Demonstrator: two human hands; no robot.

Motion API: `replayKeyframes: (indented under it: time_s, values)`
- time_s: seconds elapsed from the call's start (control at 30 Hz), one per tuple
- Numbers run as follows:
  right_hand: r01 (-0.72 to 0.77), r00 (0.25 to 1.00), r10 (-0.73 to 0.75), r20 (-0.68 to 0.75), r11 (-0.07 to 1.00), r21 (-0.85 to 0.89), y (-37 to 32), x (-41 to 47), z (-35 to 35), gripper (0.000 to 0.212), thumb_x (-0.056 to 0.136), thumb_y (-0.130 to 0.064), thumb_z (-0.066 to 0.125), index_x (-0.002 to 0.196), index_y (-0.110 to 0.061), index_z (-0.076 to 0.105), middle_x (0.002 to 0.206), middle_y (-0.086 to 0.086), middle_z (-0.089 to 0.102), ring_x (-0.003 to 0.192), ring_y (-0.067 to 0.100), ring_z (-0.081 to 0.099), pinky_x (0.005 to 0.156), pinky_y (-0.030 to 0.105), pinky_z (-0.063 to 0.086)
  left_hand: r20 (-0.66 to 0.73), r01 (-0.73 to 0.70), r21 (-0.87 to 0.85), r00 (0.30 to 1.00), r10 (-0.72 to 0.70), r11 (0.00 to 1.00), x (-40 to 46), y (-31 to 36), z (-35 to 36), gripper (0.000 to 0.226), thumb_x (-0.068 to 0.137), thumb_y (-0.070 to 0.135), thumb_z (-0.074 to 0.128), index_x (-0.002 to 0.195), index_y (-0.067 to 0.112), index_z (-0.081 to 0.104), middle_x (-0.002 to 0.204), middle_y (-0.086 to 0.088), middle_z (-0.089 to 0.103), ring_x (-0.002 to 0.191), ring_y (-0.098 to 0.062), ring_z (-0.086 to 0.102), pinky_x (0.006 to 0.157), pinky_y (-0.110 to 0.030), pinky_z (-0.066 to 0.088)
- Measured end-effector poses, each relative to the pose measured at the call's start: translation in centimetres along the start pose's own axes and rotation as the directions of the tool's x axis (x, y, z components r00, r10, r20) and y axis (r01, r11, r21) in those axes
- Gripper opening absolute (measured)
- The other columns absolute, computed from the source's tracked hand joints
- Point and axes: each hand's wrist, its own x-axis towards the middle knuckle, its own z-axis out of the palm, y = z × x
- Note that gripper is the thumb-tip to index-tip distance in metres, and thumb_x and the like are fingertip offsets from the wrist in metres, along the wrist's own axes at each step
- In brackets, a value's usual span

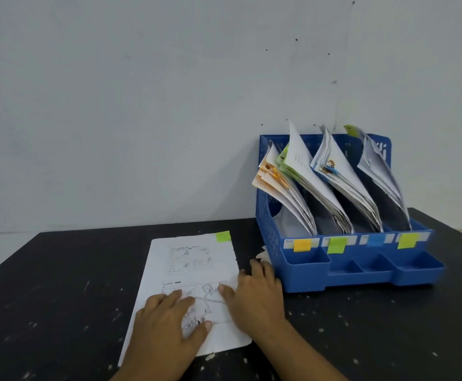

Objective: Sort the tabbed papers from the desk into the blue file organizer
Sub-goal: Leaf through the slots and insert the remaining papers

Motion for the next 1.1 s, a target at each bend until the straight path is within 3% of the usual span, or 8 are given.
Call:
replayKeyframes:
  time_s: [0.13,0.37,0.57,0.63,0.7,0.87,0.97,1.1]
  values:
    - [0.018,1.000,-0.017,-0.014,1.000,0.025,-0.1,0.0,0.0,0.052,0.100,-0.055,0.041,0.137,-0.022,0.056,0.155,-0.003,0.037,0.146,0.023,0.019,0.115,0.046,0.022,-0.005,-0.056,0.043,0.998,0.056,0.998,0.5,-0.7,0.7,0.057,0.066,0.075,0.044,0.087,0.033,0.076,0.099,0.006,0.074,0.083,-0.022,0.069,0.061,-0.043,0.056]
    - [0.021,0.994,0.017,-0.105,0.937,0.349,-0.2,0.1,-0.5,0.033,0.097,-0.042,0.058,0.128,-0.033,0.064,0.123,-0.015,0.066,0.115,0.008,0.054,0.103,0.031,0.044,-0.030,-0.031,0.090,0.999,0.033,0.995,1.4,-1.4,2.1,0.072,0.075,0.085,0.026,0.081,0.033,0.076,0.088,0.008,0.075,0.069,-0.022,0.071,0.049,-0.038,0.056]
    - [-0.265,0.964,0.097,0.248,0.254,0.930,0.0,1.2,-2.3,0.073,0.090,-0.020,0.072,0.151,-0.022,0.033,0.108,0.000,0.069,0.099,0.014,0.067,0.094,0.034,0.055,0.135,-0.109,0.063,0.986,0.099,0.992,1.3,-1.1,0.5,0.083,0.076,0.088,0.015,0.086,0.032,0.075,0.087,0.012,0.073,0.065,-0.016,0.071,0.048,-0.027,0.055]
    - [-0.318,0.943,-0.011,0.332,0.266,0.910,0.5,1.4,-2.8,0.063,0.089,-0.015,0.072,0.145,-0.017,0.044,0.112,0.004,0.072,0.098,0.019,0.071,0.093,0.036,0.056,0.334,-0.222,-0.102,0.911,0.243,0.970,1.6,-1.4,-1.6,0.092,0.070,0.092,0.027,0.124,0.024,0.059,0.131,0.000,0.054,0.110,-0.027,0.062,0.081,-0.046,0.055]
    - [-0.280,0.940,-0.100,0.326,0.318,0.906,0.5,1.2,-3.2,0.032,0.091,-0.009,0.066,0.123,-0.016,0.066,0.107,0.004,0.076,0.096,0.020,0.073,0.091,0.037,0.058,0.167,-0.139,-0.467,0.956,0.241,0.873,1.6,-1.0,-2.7,0.114,0.058,0.092,0.042,0.146,0.025,0.014,0.146,0.010,0.003,0.139,-0.018,0.017,0.114,-0.038,0.022]
    - [-0.053,0.955,-0.241,0.173,0.435,0.899,-1.1,-0.1,-5.1,0.026,0.097,-0.019,0.059,0.112,-0.035,0.073,0.109,-0.012,0.073,0.103,0.010,0.069,0.093,0.035,0.056,-0.149,-0.019,-0.858,0.965,-0.214,0.513,0.1,2.8,-2.5,0.025,0.076,0.048,0.068,0.100,0.050,0.062,0.118,0.019,0.060,0.116,-0.010,0.056,0.096,-0.029,0.041]
    - [0.099,0.922,-0.368,0.119,0.522,0.847,-2.4,-1.3,-6.4,0.027,0.098,-0.028,0.058,0.119,-0.043,0.068,0.120,-0.016,0.066,0.113,0.007,0.060,0.100,0.033,0.049,0.022,0.060,-0.985,0.975,-0.223,0.162,0.9,4.0,-4.8,0.063,0.064,0.069,0.072,0.121,0.049,0.055,0.116,0.010,0.064,0.109,-0.017,0.061,0.099,-0.044,0.047]
    - [0.211,0.853,-0.504,0.138,0.574,0.791,-2.9,-2.1,-7.4,0.039,0.095,-0.027,0.060,0.131,-0.042,0.058,0.142,-0.016,0.053,0.128,0.012,0.050,0.108,0.042,0.044,-0.037,0.020,-0.981,0.957,-0.287,0.192,1.2,5.5,-5.9,0.064,0.080,0.044,0.061,0.141,0.031,0.046,0.126,0.001,0.061,0.111,-0.022,0.060,0.097,-0.046,0.049]
